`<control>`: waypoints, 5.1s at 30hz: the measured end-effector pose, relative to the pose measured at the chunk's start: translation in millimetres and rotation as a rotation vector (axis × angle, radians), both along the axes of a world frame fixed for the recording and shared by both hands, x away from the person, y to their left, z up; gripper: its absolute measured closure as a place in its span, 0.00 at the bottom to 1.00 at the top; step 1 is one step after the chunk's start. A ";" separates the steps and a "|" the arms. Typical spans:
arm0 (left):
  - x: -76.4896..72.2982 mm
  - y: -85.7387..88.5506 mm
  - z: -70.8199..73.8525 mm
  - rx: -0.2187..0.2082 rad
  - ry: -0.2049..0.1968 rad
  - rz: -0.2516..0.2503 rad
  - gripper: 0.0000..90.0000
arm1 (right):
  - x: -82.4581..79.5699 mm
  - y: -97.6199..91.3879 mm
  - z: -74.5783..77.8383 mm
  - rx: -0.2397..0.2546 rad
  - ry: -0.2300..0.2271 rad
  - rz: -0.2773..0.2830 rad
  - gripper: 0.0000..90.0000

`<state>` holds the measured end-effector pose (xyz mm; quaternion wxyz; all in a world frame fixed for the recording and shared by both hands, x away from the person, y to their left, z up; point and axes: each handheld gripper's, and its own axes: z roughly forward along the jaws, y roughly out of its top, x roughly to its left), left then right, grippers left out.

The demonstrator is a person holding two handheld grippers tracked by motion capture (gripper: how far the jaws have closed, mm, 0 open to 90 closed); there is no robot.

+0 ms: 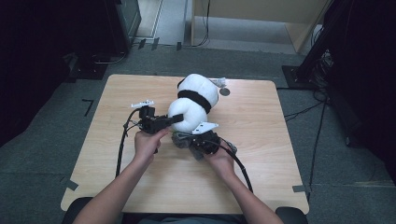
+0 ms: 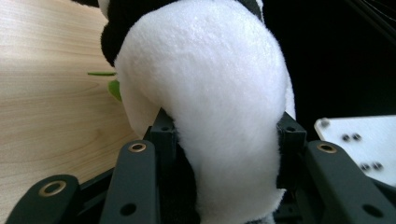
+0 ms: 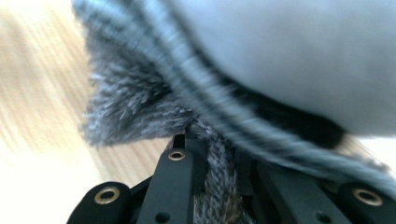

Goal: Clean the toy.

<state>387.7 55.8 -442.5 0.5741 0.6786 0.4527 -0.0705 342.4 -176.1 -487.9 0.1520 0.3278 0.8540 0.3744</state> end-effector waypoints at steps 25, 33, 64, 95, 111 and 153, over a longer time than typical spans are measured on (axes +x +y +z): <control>0.6 6.4 -1.9 0.032 -0.013 0.010 0.62 | 23.0 -84.7 24.8 0.154 0.066 -0.288 0.91; 1.7 6.9 -3.9 0.079 -0.018 0.019 0.62 | 16.6 -108.0 53.5 0.284 -0.006 -0.325 0.91; -22.2 -19.3 11.2 0.223 -0.191 0.127 0.63 | -26.0 18.3 45.9 0.242 -0.044 0.017 0.91; -10.1 12.0 20.6 0.174 -0.171 0.095 0.62 | 12.6 -47.8 21.5 0.097 0.032 -0.199 0.91; 4.7 46.6 21.4 0.275 -0.196 0.152 0.62 | 9.7 -95.9 51.0 0.172 0.045 -0.245 0.91; 35.3 117.8 -27.2 0.372 -0.101 0.140 0.43 | 54.1 -178.1 -13.2 0.131 0.168 -0.452 0.82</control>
